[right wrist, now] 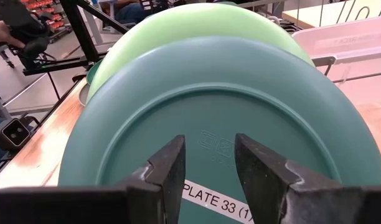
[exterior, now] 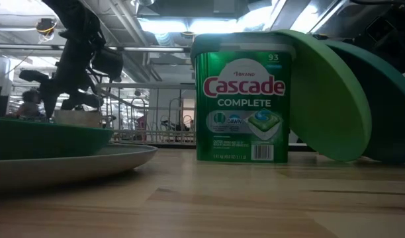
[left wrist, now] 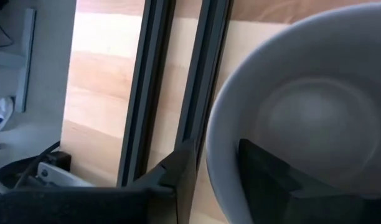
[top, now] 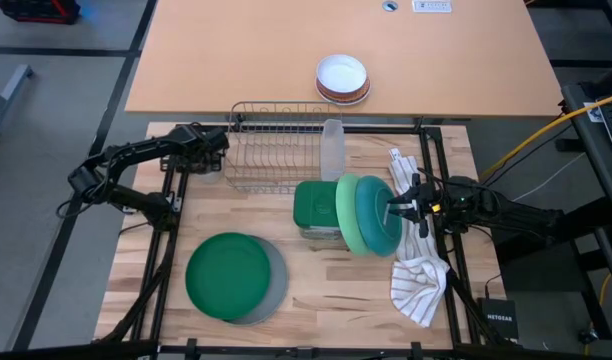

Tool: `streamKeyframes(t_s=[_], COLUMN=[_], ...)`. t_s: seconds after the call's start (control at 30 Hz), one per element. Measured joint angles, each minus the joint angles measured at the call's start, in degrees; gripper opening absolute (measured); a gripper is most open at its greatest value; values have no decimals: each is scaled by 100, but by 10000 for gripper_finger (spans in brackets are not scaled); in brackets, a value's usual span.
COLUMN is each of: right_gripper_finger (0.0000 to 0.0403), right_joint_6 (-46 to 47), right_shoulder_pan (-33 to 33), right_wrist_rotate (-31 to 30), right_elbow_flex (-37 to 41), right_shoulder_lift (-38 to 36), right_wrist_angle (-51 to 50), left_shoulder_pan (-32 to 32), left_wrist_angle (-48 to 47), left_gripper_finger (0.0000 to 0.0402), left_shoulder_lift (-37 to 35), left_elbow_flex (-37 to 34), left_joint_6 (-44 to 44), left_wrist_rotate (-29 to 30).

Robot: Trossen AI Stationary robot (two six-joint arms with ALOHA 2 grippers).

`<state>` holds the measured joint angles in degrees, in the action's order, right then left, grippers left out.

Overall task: Sort dishes
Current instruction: Move the white mug to the top left of the table, then put the green plate into the dish rack

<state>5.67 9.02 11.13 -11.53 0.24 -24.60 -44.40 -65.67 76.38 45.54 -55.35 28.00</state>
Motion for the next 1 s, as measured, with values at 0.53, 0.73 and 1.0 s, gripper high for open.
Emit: streamKeyframes(t_s=[0.53,0.73,1.0], right_gripper_finger=[143,143,143], right_joint_6=[0,0,0], right_shoulder_pan=[0,0,0], right_wrist_rotate=[0,-1,0], right_elbow_flex=[0,0,0], right_shoulder_lift=[-1,1,0], right_wrist_angle=[0,-2,-2], left_shoulder_pan=[22,26,507], left_wrist_angle=[-232,-273,-206], left_gripper_finger=[117,117,118], left_shoulder_lift=[-953,-1822,-2892], left_elbow_flex=[5,7,9], left_joint_6=[109,386,611], left_wrist_rotate=[-3,-185,-981])
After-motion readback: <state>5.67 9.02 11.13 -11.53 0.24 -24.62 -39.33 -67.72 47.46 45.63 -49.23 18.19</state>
